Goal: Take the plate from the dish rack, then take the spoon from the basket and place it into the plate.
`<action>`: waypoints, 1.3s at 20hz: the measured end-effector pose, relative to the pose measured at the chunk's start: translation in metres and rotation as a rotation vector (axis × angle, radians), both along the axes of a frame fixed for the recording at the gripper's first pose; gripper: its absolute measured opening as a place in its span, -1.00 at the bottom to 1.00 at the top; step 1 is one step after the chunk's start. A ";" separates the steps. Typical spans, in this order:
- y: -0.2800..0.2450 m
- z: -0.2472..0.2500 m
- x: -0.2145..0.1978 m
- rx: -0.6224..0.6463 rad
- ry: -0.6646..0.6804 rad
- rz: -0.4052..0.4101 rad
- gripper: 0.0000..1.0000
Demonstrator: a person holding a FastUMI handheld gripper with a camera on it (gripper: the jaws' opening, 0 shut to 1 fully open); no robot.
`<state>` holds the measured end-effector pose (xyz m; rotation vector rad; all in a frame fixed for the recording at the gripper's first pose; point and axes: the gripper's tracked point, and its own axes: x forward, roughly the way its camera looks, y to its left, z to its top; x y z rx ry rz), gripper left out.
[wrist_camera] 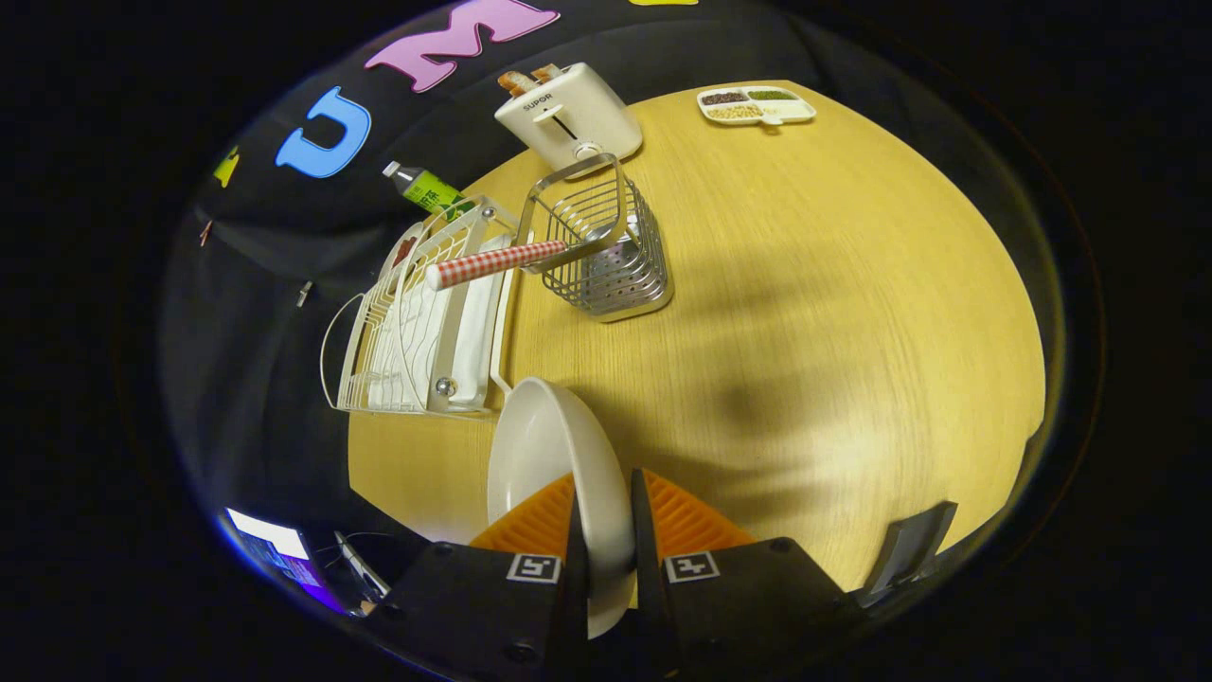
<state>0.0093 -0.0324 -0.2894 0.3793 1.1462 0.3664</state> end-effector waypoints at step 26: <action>0.039 0.092 0.108 -0.188 -0.785 0.226 0.98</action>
